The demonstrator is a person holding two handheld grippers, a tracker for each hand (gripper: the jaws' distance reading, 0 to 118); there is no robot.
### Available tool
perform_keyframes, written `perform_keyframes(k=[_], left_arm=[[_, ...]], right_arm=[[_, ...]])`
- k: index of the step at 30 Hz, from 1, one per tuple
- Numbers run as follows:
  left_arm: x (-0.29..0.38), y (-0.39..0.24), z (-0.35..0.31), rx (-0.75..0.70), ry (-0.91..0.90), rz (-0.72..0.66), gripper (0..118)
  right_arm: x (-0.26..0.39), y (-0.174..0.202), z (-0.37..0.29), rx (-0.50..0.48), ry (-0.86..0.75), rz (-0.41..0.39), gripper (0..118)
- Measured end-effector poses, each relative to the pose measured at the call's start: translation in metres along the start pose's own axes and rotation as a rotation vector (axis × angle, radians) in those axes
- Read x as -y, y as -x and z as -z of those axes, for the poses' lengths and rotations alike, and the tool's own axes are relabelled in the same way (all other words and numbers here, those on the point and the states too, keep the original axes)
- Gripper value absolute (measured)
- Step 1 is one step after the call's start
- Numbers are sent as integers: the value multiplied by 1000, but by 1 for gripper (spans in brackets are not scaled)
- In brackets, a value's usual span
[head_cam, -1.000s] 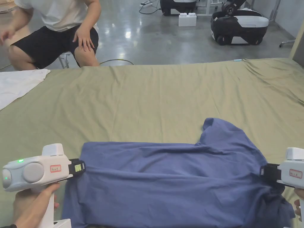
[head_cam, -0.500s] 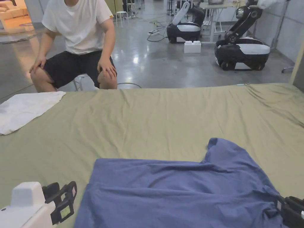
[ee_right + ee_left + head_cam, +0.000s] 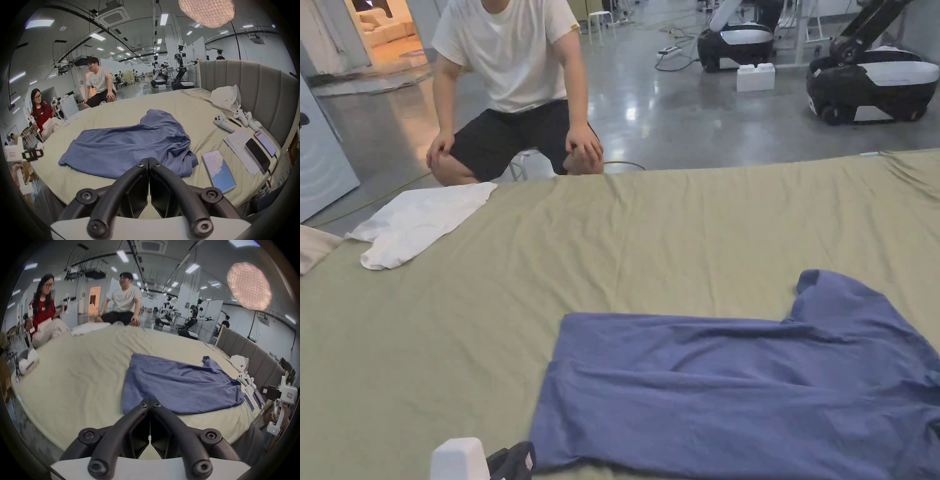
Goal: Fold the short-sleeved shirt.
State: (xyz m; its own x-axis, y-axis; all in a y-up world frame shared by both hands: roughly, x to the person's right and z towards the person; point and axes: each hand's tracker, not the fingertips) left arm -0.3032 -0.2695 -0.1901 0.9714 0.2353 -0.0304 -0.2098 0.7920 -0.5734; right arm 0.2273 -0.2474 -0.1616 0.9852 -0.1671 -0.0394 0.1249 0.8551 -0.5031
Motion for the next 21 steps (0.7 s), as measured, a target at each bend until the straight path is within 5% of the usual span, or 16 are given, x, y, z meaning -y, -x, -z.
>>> perform_keyframes(k=[1,2,3,4,7,10,15,18,20,21], left_arm=[[2,4,11,-5,-17,-9,20],[3,10,27,-2,10,-17,53],[3,15,44,-8,64,-30,72],[4,18,59,-40,91,-34,76],[7,29,98,-79,156,-72,63],[10,32,127,-94,201,-79,7],[7,14,141,-120,247,19,1],[5,18,145,-109,274,16,1],[3,22,143,-99,283,3,0],[3,23,144,-95,288,-6,0]], right_arm=[[-1,2,-2,-2,0,9,0],[0,1,-2,-3,4,19,0],[1,0,-2,-4,7,25,0],[2,-2,-2,-5,10,30,0],[7,-6,-7,11,28,35,0],[14,-17,-10,38,55,47,0],[21,-32,3,91,113,48,0],[24,-53,37,161,156,72,10],[23,-66,65,173,188,132,65],[24,-75,80,158,188,165,73]])
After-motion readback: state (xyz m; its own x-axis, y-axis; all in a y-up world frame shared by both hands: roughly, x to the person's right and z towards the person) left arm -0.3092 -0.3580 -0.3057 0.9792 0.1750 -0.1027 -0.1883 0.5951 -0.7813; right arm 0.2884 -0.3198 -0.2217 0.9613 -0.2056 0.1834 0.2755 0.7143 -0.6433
